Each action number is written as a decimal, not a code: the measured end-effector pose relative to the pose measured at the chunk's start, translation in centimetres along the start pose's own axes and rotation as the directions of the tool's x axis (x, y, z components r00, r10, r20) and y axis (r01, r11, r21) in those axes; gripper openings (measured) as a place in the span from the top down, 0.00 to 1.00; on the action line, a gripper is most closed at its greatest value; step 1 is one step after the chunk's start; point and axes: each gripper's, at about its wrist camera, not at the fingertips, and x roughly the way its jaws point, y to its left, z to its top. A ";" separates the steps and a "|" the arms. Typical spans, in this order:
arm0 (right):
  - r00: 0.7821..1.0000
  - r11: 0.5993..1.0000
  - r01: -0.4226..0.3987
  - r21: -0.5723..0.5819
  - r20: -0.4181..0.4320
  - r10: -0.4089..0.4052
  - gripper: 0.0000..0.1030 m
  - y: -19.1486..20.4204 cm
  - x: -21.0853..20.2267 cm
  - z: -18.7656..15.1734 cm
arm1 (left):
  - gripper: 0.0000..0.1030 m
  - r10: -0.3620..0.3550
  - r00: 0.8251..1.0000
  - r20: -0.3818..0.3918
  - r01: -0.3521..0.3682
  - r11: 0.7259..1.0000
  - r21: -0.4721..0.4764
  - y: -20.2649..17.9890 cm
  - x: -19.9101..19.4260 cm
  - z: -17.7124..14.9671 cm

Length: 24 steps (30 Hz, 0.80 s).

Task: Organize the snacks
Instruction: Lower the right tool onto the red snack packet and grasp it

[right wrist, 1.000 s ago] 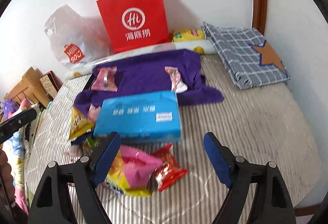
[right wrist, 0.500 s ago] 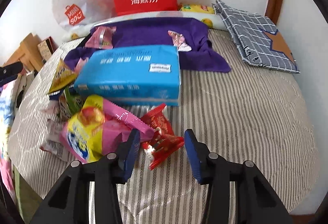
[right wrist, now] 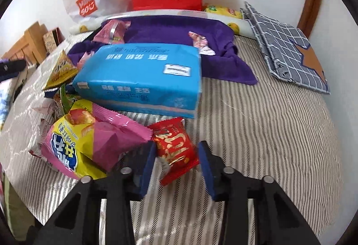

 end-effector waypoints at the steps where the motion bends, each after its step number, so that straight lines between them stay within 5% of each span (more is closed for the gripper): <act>1: 1.000 1.000 -0.006 0.020 0.000 0.006 0.69 -0.6 -0.3 -0.1 | 0.34 -0.001 1.000 0.001 0.001 1.000 -0.001 0.1 0.0 0.0; 7: 0.998 0.997 -0.046 0.064 0.033 0.044 0.67 -2.1 -1.7 -0.2 | 0.34 -0.001 1.000 -0.004 0.001 1.000 -0.020 0.8 0.4 -0.2; 11: 0.996 0.998 -0.067 0.002 0.060 0.067 0.43 -0.8 -1.5 0.2 | 0.34 -0.004 1.000 0.002 0.004 1.000 -0.023 1.0 0.4 -0.1; 17: 0.999 0.998 0.020 -0.064 0.035 -0.018 0.44 -0.2 0.8 0.1 | 0.34 -0.001 1.000 0.016 0.001 1.000 -0.031 1.5 0.1 0.0; 20: 1.000 0.999 0.012 -0.042 0.016 -0.012 0.63 -1.0 1.2 0.1 | 0.34 -0.001 1.000 0.010 0.002 0.999 -0.042 1.9 0.4 0.0; 24: 1.000 0.999 -0.001 -0.034 -0.011 0.001 0.63 -1.6 2.1 -0.2 | 0.34 -0.009 1.000 -0.004 0.009 1.000 -0.022 1.5 1.0 -0.2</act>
